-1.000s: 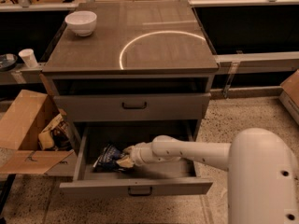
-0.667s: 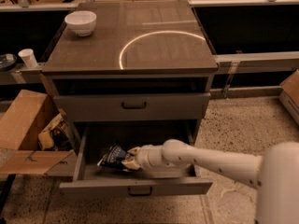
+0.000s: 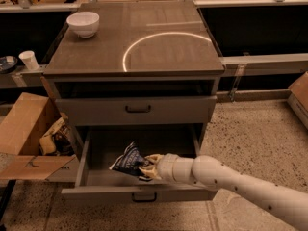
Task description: Pick blue chip bag from middle drawer and place on counter
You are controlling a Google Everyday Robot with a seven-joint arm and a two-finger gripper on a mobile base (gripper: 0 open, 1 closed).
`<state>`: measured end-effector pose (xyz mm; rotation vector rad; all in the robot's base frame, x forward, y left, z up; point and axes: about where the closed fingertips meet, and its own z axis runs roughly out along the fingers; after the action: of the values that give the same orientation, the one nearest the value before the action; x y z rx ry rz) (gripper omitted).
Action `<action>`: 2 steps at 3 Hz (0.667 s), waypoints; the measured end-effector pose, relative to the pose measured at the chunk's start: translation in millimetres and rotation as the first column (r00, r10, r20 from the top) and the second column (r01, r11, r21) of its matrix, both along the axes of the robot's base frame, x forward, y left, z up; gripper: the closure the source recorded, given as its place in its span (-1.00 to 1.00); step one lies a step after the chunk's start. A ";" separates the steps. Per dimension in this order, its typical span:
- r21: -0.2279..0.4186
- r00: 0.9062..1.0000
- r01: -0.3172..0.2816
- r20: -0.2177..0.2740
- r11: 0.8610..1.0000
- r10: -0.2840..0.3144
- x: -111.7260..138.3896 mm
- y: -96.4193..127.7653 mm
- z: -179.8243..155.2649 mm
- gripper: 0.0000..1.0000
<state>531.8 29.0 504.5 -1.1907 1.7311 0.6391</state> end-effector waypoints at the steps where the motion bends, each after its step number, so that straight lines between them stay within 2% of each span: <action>1: 0.007 0.999 0.035 0.011 0.999 -0.035 -3.4 -18.5 6.9 1.00; 2: 0.007 0.999 0.035 0.011 0.999 -0.035 -3.3 -18.5 7.0 1.00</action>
Offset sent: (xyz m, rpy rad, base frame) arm -0.0034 -0.0185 0.0069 0.0064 -0.0107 -0.0352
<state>528.5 10.5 511.6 -1.1547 1.7358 0.6156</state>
